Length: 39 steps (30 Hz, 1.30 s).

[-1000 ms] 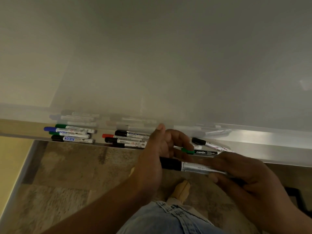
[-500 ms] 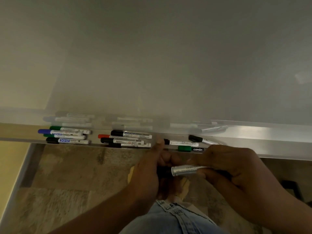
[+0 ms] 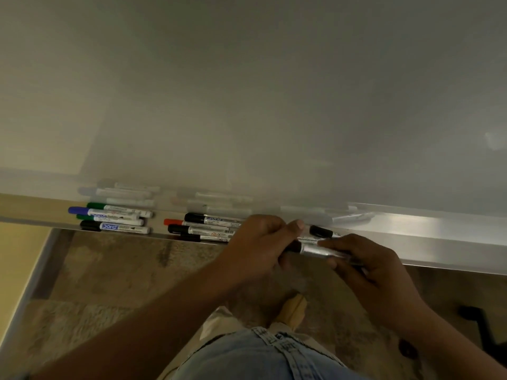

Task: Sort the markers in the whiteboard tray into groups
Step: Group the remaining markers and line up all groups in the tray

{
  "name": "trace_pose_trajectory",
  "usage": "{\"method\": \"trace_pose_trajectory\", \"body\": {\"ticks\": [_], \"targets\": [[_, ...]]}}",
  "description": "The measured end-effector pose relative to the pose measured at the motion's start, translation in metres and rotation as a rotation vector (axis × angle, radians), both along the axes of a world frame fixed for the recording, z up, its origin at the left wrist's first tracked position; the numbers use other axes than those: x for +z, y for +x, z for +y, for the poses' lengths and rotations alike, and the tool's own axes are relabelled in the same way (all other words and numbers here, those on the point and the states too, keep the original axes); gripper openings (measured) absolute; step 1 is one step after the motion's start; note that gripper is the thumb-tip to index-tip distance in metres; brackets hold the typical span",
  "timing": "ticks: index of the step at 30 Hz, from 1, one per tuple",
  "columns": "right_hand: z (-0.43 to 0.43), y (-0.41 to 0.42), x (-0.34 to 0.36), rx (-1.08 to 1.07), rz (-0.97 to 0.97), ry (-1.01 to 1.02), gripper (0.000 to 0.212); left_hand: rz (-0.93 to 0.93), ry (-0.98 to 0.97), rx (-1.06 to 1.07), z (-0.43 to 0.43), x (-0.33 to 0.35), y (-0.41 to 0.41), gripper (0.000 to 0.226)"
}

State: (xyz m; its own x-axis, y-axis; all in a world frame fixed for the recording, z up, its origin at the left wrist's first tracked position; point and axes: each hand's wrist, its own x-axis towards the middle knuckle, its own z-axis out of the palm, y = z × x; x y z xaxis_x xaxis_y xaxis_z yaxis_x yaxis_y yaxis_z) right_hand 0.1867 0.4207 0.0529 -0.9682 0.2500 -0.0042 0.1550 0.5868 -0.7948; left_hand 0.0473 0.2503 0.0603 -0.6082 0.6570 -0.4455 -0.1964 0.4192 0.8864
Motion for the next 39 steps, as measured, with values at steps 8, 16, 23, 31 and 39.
{"method": "trace_pose_trajectory", "body": {"ticks": [8,16,23,31,39], "targets": [[0.020,-0.011,-0.072,-0.140,-0.154,0.299,0.032,-0.079,-0.014,0.302,0.013,-0.070,0.000,0.003],[0.029,0.013,-0.088,-0.389,-0.201,0.377,0.032,0.063,-0.099,0.331,0.002,-0.077,0.003,0.006],[0.030,0.013,-0.096,-0.337,-0.294,0.467,0.041,0.299,-0.214,0.536,-0.054,-0.072,-0.010,0.011],[0.029,0.021,-0.097,-0.492,-0.321,0.362,0.051,0.612,-0.506,1.085,-0.201,-0.091,-0.090,0.033],[0.008,0.009,-0.106,-0.504,-0.379,0.344,0.060,0.631,-0.495,1.004,-0.235,-0.104,-0.120,0.050]]}}
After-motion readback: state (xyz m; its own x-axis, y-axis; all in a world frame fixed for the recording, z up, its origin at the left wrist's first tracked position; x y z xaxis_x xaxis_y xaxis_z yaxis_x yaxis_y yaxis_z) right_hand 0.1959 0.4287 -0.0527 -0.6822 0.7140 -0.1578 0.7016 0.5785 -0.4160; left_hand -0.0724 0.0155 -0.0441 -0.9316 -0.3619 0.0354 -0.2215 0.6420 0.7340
